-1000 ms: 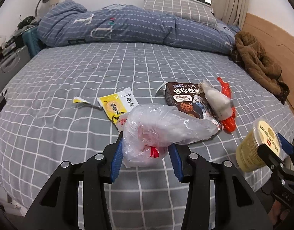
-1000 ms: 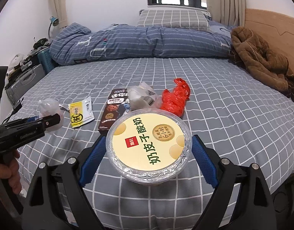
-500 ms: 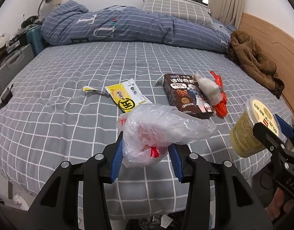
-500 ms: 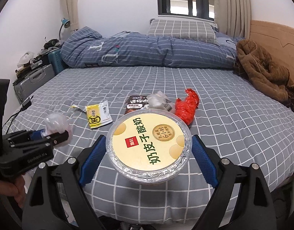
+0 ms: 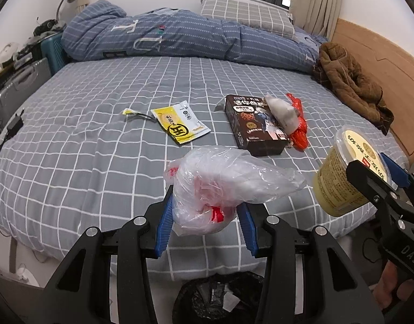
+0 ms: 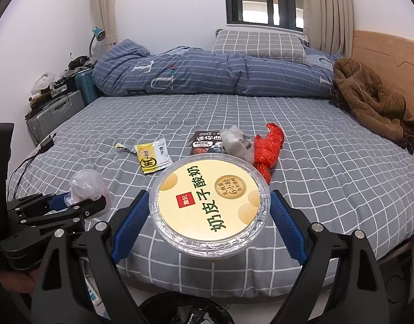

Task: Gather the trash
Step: 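Lift the plastic bag and yogurt cup and carry them over the bin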

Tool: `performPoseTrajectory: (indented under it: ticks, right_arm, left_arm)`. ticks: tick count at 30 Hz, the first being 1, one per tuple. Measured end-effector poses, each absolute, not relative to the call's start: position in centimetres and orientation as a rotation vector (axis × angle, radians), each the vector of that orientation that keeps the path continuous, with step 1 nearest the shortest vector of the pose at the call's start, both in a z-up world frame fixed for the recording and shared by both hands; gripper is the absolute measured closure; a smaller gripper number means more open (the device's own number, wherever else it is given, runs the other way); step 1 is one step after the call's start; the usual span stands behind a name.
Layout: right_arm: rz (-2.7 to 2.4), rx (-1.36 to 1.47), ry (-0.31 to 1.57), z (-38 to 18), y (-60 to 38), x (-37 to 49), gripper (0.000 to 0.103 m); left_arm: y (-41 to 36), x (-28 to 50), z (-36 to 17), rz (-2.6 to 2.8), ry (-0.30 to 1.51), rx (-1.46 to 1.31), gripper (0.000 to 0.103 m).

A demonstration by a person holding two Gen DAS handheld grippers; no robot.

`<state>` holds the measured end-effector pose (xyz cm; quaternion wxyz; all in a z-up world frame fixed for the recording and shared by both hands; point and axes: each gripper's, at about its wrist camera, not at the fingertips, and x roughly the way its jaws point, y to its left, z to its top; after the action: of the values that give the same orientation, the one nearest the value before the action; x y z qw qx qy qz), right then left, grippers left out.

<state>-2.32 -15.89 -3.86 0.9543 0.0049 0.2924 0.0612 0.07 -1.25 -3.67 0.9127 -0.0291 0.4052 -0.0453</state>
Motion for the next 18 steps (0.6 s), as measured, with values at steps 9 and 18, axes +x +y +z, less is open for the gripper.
performPoseTrajectory:
  ticks: [9,18]
  right_arm:
    - [0.131,0.017,0.585,-3.1,-15.6,-3.9,0.018]
    - [0.126,0.023,0.593,-3.0,-15.9,-5.5,0.018]
  left_arm:
    - [-1.1,-2.3,-3.5,-0.093,0.836,-0.063,0.06]
    - [-1.2,-4.5,-3.5,-0.095,0.841,-0.064,0.06]
